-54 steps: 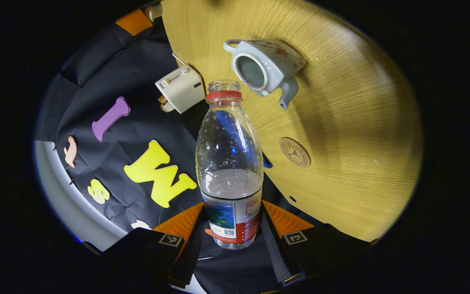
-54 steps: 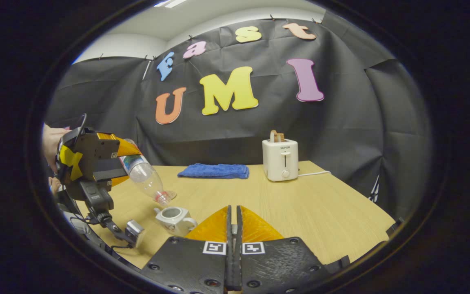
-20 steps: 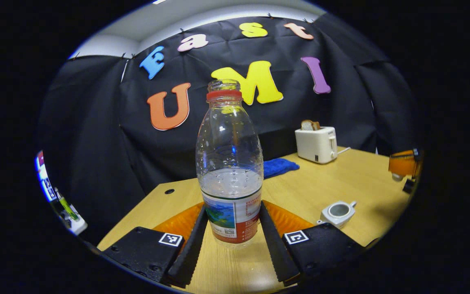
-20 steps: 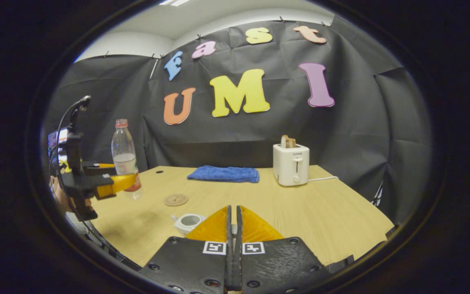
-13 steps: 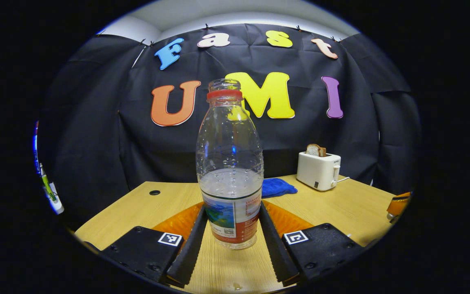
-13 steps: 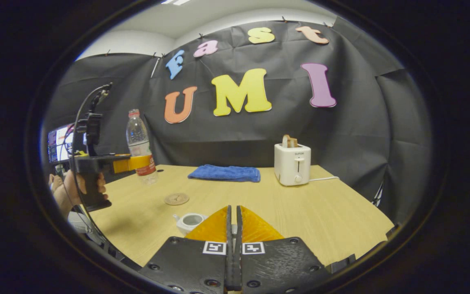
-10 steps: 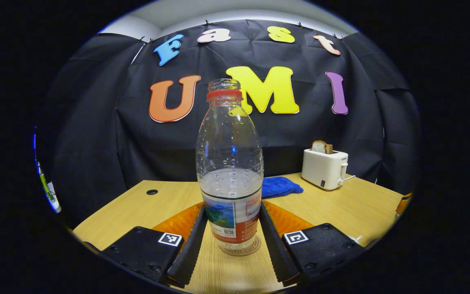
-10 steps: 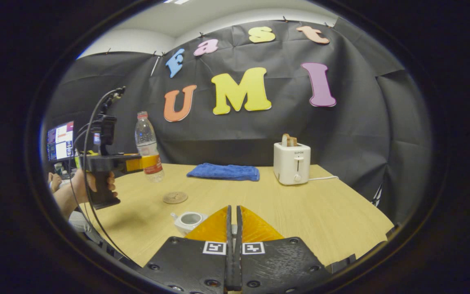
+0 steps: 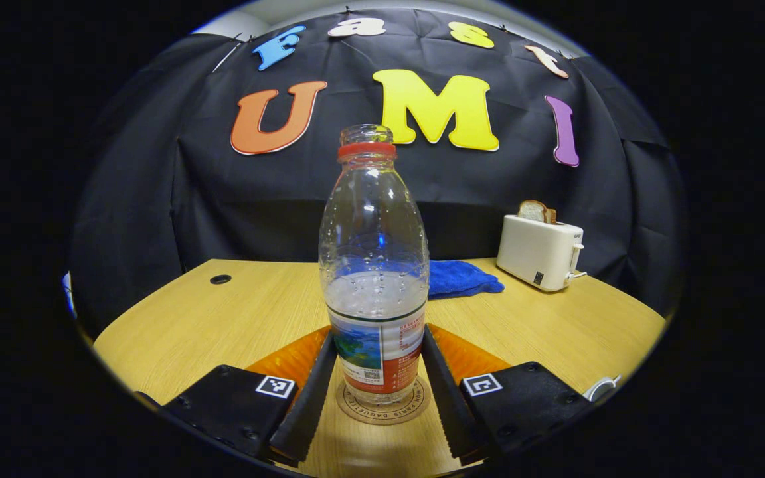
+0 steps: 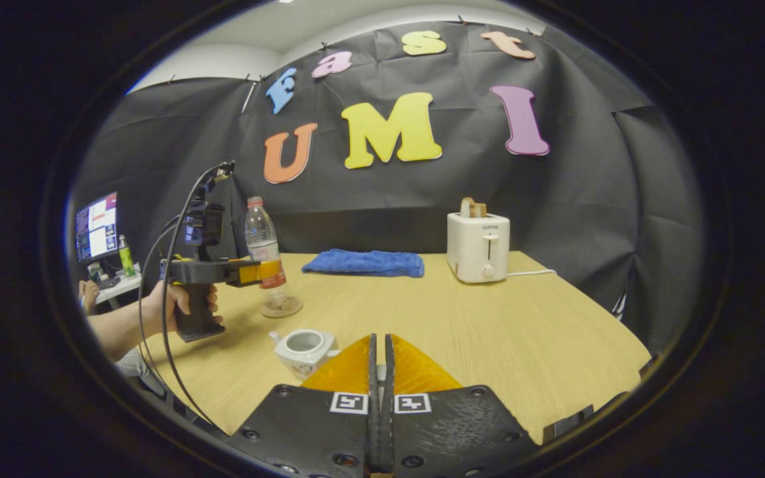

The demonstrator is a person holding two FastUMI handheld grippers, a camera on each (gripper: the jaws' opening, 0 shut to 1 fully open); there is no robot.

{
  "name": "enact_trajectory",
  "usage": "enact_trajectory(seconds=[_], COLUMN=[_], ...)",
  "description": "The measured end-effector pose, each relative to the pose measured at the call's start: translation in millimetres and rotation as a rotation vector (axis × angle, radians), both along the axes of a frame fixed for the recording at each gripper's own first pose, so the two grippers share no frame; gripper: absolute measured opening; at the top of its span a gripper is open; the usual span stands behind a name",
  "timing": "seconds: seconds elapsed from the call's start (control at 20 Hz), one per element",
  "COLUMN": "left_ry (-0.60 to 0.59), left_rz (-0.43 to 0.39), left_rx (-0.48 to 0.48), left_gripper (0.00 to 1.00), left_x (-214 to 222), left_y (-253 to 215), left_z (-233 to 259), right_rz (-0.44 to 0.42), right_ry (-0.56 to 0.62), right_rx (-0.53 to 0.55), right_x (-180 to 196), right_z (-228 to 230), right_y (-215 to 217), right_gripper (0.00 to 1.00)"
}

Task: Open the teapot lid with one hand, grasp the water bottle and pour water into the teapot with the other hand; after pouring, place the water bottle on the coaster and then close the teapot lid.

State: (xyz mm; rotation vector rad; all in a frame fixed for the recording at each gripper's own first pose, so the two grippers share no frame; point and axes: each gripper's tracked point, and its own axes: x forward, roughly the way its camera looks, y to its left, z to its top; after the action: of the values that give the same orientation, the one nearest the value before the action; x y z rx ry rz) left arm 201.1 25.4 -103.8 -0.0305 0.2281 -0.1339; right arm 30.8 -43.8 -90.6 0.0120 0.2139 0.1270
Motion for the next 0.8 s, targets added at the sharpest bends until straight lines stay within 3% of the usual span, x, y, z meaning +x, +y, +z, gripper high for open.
enact_trajectory(seconds=[0.55,0.7,0.8], left_ry=[0.035,0.056,0.059], left_rz=[-0.002,-0.012,-0.005], left_rx=[0.01,0.0,-0.005], left_gripper=[0.8,0.88,0.87], left_x=[4,1,0], left_y=[-3,-5,-3], left_z=[-17,-23,-23], right_rz=[-0.002,-0.004,-0.003], right_ry=[0.009,0.013,0.011], right_rx=[0.0,0.006,0.003], right_x=[1,2,0], right_z=[-3,-4,-4], right_y=[-3,-3,-2], right_gripper=[0.0,0.0,0.0])
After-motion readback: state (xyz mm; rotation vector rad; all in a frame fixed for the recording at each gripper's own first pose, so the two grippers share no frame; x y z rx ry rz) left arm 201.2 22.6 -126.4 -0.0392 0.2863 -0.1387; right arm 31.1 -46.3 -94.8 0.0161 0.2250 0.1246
